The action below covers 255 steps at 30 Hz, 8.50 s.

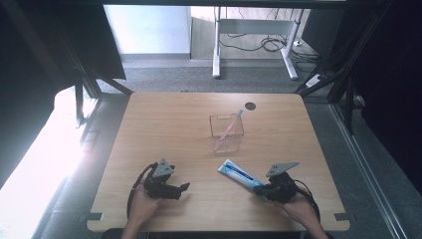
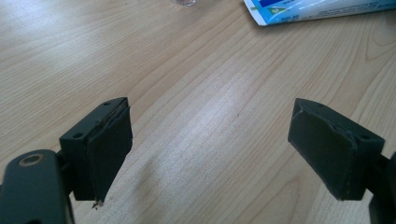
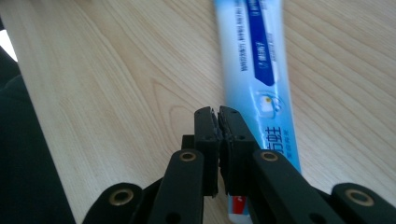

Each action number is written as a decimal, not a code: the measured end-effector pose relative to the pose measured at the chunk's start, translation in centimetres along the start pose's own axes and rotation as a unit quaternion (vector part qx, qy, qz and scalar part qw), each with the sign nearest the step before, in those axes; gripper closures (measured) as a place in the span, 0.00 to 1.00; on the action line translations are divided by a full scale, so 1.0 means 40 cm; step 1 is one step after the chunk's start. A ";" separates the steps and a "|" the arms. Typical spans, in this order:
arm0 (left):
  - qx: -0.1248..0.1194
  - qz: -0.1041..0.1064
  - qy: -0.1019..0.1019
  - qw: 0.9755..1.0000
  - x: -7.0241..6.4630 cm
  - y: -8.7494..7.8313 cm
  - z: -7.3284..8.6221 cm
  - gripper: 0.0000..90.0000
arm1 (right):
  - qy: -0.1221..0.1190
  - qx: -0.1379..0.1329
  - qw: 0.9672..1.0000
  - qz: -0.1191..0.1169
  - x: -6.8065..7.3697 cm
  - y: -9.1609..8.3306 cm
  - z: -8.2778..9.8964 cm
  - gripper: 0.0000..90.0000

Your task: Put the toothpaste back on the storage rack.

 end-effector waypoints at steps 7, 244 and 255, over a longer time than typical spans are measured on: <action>0.000 0.001 0.000 1.000 -0.002 -0.001 0.000 0.16 | -0.009 0.007 1.000 0.003 0.001 -0.009 -0.002 0.93; 0.014 0.028 0.028 0.999 -0.019 0.018 0.011 0.15 | 0.015 -0.169 0.981 0.095 -0.194 -0.067 -0.614 0.82; 0.017 0.027 0.029 0.999 -0.019 0.020 0.012 0.15 | 0.012 -0.166 0.981 0.105 -0.206 -0.034 -0.601 0.81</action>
Point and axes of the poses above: each handheld gripper's, and its own axes: y roughly forward along the jaws, z roughly out of its underside, x roughly to its left, the point moved 9 cm from there along y, roughly forward along the jaws, and after that the axes turned 14 degrees about x, right-handed, at the moved point
